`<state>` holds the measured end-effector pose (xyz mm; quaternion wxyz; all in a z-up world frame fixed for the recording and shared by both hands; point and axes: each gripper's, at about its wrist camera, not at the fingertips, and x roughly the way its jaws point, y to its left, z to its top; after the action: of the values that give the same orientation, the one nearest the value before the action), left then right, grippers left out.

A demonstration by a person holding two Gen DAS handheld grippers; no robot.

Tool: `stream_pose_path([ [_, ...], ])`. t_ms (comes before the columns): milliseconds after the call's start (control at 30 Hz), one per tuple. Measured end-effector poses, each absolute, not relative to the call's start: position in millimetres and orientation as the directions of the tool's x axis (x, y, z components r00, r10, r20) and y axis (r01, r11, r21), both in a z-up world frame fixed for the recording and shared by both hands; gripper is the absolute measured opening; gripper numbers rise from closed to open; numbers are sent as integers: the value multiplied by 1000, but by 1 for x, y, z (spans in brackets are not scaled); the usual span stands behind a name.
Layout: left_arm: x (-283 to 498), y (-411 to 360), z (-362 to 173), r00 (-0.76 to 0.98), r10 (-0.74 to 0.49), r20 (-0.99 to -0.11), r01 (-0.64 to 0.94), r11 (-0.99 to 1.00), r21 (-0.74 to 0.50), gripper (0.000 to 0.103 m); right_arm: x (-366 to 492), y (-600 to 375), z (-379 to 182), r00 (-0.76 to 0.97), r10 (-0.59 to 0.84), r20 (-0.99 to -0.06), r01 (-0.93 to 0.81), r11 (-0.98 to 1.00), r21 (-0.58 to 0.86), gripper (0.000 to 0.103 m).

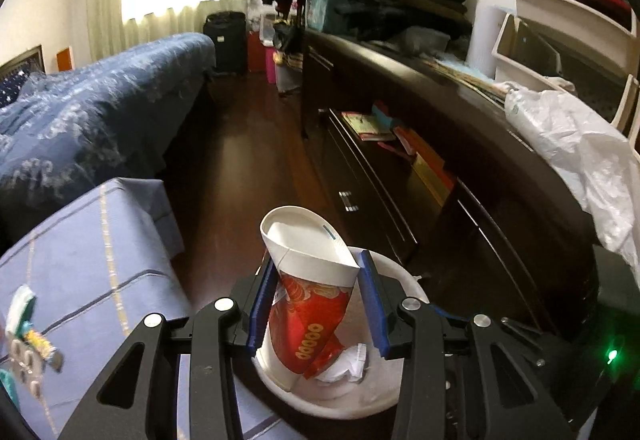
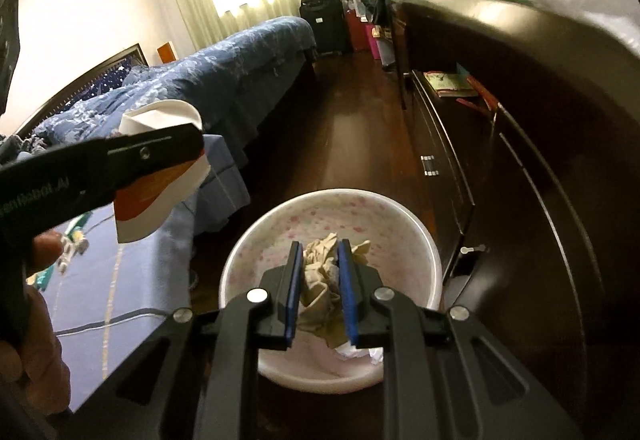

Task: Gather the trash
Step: 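Open both tools to drop the cup and tan paper into the wastebasket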

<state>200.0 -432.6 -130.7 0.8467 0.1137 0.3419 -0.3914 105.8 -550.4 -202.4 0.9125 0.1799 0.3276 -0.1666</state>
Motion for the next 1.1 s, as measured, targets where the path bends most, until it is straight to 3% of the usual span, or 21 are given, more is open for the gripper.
stream_pose_path([
  [100, 207, -441, -137, 451, -579, -680, 733, 674, -88, 45, 113, -557, -211, 725, -190, -662, 431, 875, 221, 28],
  [167, 208, -441, -137, 452, -586, -673, 732, 674, -96, 58, 116, -562, -215, 727, -194, -659, 437, 871, 226, 31],
  [233, 208, -438, -134, 469, -598, -650, 730, 677, -97, 81, 118, -565, -217, 728, -197, -657, 438, 870, 225, 38],
  [300, 208, -436, -130, 487, -605, -630, 725, 682, -93, 86, 119, -566, -218, 728, -206, -654, 442, 870, 218, 44],
  [467, 212, -429, -124, 502, -604, -620, 715, 693, -96, 89, 120, -566, -218, 732, -217, -646, 445, 870, 212, 58],
  [600, 210, -416, -120, 545, -571, -615, 693, 719, -54, 90, 115, -560, -210, 731, -223, -644, 447, 871, 206, 59],
  [967, 212, -302, -119, 724, -331, -605, 481, 871, 98, 98, 95, -492, -167, 762, -205, -614, 362, 921, 143, 78],
  [1100, 224, -243, -120, 747, -245, -618, 381, 920, 95, 98, 100, -450, -153, 786, -123, -606, 264, 953, 148, 81],
])
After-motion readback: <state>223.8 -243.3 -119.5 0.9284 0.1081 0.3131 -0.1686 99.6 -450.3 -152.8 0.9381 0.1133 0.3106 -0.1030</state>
